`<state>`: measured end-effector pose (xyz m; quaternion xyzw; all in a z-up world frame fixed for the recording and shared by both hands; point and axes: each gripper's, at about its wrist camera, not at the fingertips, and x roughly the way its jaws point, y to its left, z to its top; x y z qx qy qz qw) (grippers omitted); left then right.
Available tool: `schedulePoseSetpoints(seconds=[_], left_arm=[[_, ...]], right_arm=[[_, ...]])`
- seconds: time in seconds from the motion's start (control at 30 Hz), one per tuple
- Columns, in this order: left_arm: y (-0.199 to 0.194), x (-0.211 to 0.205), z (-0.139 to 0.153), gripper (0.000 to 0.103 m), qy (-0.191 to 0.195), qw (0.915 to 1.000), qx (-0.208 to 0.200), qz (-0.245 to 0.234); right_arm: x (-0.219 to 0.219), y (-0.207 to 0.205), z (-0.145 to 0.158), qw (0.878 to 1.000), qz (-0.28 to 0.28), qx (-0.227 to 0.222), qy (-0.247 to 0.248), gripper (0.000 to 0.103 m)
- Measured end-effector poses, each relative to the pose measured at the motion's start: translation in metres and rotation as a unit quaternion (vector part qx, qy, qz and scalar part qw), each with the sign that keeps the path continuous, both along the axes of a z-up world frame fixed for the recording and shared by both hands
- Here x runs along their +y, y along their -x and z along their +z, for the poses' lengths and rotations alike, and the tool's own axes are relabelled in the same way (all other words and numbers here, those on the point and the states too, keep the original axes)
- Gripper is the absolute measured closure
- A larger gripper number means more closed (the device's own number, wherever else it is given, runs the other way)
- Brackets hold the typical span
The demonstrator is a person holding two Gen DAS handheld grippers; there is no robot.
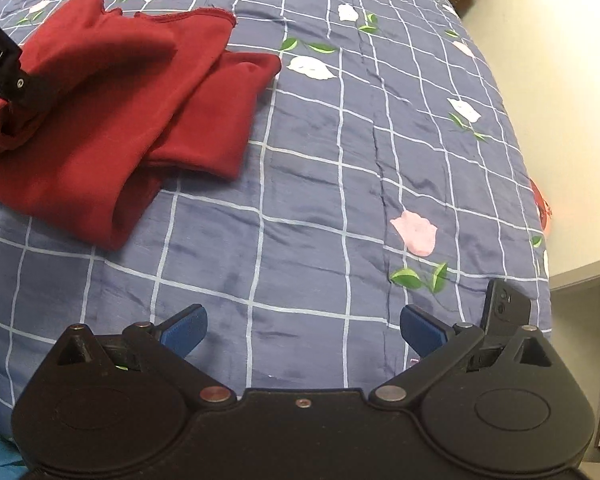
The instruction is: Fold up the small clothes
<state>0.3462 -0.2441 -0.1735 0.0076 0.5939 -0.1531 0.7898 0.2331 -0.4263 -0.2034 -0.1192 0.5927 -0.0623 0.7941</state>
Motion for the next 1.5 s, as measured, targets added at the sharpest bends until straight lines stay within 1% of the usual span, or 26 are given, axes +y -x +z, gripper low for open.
schedulePoseSetpoints(seconds=[0.03,0.07,0.1,0.17,0.3,0.4,0.47,0.53,0.6,0.67,0.77,0.8,0.87,0.93,1.0,1.07,1.13,1.17,1.27,1.37,1.4,1.43,1.47,1.5], left_arm=[[0.000,0.003,0.000,0.085,0.009,0.9999,0.004,0.004],[0.001,0.006,0.001,0.079,0.019,0.9998,0.007,0.009],[0.002,0.007,0.001,0.075,0.026,0.9996,0.010,0.011],[0.005,0.010,0.003,0.059,0.037,0.9991,0.011,0.015],[0.013,0.016,0.007,0.050,0.045,0.9987,0.010,0.019],[0.018,0.025,0.011,0.034,0.043,0.9984,0.006,0.035],[0.022,0.034,0.015,0.015,0.028,0.9981,-0.005,0.054],[0.027,0.043,0.019,0.007,0.009,0.9967,-0.025,0.077],[0.029,0.055,0.021,0.005,-0.005,0.9946,-0.039,0.096],[0.029,0.069,0.020,0.004,-0.013,0.9916,-0.042,0.122],[0.027,0.091,0.016,0.004,-0.021,0.9852,-0.039,0.165],[0.026,0.099,0.014,0.004,-0.025,0.9821,-0.035,0.183],[0.023,0.112,0.011,0.004,-0.032,0.9765,-0.023,0.212],[0.022,0.120,0.010,0.004,-0.041,0.9717,-0.015,0.232],[0.019,0.125,0.009,0.004,-0.056,0.9681,-0.012,0.244],[0.014,0.125,0.005,0.004,-0.086,0.9651,-0.002,0.248],[0.009,0.123,0.000,0.004,-0.114,0.9627,0.008,0.245],[0.006,0.122,-0.001,0.004,-0.122,0.9628,0.008,0.241],[0.001,0.120,-0.004,0.004,-0.126,0.9641,0.007,0.234],[-0.005,0.116,-0.010,0.004,-0.128,0.9656,0.015,0.226],[-0.007,0.115,-0.012,0.004,-0.128,0.9663,0.017,0.222],[-0.009,0.113,-0.014,0.004,-0.129,0.9669,0.018,0.219],[-0.009,0.112,-0.015,0.004,-0.130,0.9675,0.020,0.216],[-0.011,0.110,-0.017,0.004,-0.131,0.9682,0.022,0.212]], right_arm=[[0.000,-0.001,0.000,1.000,0.003,0.001,-0.002,0.001],[0.001,-0.002,-0.001,1.000,0.006,0.001,-0.003,0.001],[0.002,-0.003,-0.001,1.000,0.009,0.002,-0.005,0.001],[0.003,-0.005,-0.002,1.000,0.014,0.004,-0.009,0.001],[0.006,-0.010,-0.005,1.000,0.019,0.009,-0.017,0.001],[0.009,-0.013,-0.006,0.999,0.022,0.011,-0.025,0.001],[0.012,-0.017,-0.006,0.999,0.024,0.011,-0.034,0.001],[0.014,-0.022,-0.004,0.999,0.022,0.010,-0.048,0.001],[0.015,-0.030,0.001,0.997,0.013,0.005,-0.070,0.001],[0.013,-0.039,0.008,0.995,-0.002,-0.008,-0.095,0.001],[0.011,-0.057,0.021,0.987,-0.028,-0.032,-0.152,0.001],[0.011,-0.064,0.025,0.983,-0.034,-0.039,-0.177,0.001],[0.011,-0.080,0.029,0.967,-0.050,-0.048,-0.246,0.001],[0.016,-0.099,0.027,0.950,-0.061,-0.041,-0.304,0.001],[0.024,-0.113,0.021,0.941,-0.065,-0.034,-0.332,0.001],[0.033,-0.126,0.014,0.934,-0.069,-0.029,-0.350,0.003],[0.039,-0.137,0.005,0.929,-0.072,-0.021,-0.362,0.011],[0.042,-0.141,0.000,0.927,-0.076,-0.016,-0.368,0.013],[0.045,-0.149,-0.009,0.922,-0.092,-0.012,-0.376,0.017],[0.039,-0.156,-0.019,0.916,-0.131,-0.010,-0.380,0.028],[0.037,-0.157,-0.022,0.913,-0.151,-0.009,-0.380,0.035],[0.035,-0.159,-0.025,0.909,-0.172,-0.008,-0.379,0.045],[0.035,-0.160,-0.027,0.906,-0.192,-0.006,-0.376,0.052],[0.035,-0.162,-0.029,0.904,-0.203,-0.004,-0.376,0.066]])
